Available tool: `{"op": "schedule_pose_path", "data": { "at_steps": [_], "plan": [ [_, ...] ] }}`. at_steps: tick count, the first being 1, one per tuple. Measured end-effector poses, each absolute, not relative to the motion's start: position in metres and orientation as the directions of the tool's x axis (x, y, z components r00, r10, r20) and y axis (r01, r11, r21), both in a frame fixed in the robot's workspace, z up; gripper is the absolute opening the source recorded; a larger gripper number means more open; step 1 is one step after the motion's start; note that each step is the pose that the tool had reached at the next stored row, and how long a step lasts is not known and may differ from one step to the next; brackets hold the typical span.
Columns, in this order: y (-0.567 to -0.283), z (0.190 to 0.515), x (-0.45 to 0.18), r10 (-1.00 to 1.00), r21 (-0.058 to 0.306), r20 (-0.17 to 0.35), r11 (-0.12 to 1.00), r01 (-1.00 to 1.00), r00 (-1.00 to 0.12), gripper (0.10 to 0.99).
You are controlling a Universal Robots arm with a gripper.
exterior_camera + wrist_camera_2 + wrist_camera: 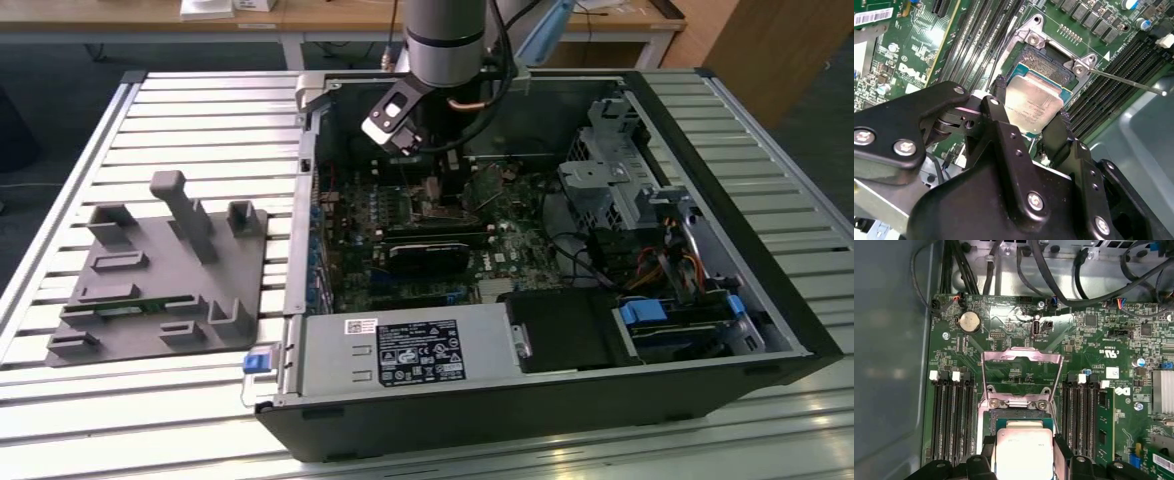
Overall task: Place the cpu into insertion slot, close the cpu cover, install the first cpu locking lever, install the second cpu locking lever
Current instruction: 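Place the cpu into insertion slot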
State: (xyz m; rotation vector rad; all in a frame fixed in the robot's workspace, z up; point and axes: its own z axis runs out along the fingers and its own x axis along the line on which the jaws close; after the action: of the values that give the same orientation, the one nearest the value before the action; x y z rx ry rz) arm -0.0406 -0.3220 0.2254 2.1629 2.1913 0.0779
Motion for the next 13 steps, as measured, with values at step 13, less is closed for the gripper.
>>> {"op": "schedule_pose_path", "data": {
  "at_steps": [13],
  "plan": [
    [-0.3218, 0.2151, -0.0406, 1.0, 0.079, -0.008, 0.012, 0.997, -0.011, 0.541]
  ]
}}
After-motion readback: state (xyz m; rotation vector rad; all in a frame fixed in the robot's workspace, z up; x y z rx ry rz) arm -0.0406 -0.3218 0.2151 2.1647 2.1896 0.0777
